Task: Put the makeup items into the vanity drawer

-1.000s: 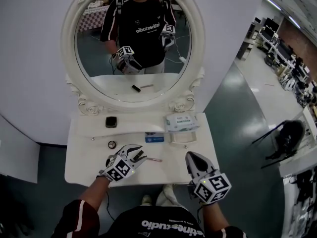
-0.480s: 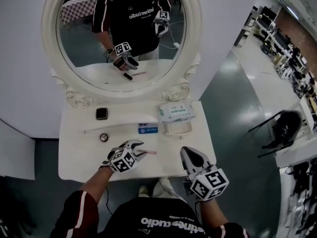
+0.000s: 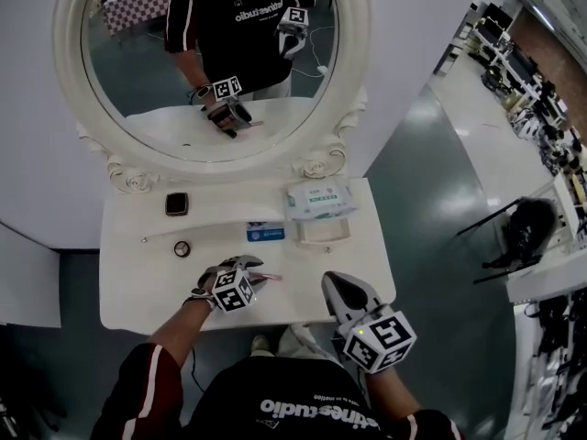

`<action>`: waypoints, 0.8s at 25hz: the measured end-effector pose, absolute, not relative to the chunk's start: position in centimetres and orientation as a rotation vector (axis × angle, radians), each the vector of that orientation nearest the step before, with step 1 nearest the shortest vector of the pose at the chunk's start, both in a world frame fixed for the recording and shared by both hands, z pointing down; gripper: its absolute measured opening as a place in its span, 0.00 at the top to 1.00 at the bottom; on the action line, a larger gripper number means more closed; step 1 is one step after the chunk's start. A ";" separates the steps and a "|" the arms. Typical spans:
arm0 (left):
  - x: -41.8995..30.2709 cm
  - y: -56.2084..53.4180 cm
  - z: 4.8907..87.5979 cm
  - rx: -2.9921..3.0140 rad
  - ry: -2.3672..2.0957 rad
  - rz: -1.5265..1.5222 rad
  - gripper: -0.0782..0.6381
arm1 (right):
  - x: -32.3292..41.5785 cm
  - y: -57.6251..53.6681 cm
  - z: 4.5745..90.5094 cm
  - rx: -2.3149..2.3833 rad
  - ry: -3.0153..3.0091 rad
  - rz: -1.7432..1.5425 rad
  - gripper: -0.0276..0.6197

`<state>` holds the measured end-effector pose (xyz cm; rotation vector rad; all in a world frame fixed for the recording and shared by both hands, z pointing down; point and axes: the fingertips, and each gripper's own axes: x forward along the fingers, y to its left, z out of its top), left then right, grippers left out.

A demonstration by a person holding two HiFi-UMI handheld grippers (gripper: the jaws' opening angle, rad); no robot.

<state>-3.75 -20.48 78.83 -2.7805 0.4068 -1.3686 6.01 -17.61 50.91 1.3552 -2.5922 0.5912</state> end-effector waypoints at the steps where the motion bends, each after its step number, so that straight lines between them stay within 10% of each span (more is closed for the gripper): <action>1: -3.8 -20.5 79.2 -2.775 0.401 -1.387 0.64 | 6.0 -17.7 50.9 1.353 -2.592 0.593 0.95; 20: -3.3 -19.4 80.9 -2.623 0.230 -1.579 0.82 | 6.4 -17.7 51.0 1.320 -2.611 0.616 0.95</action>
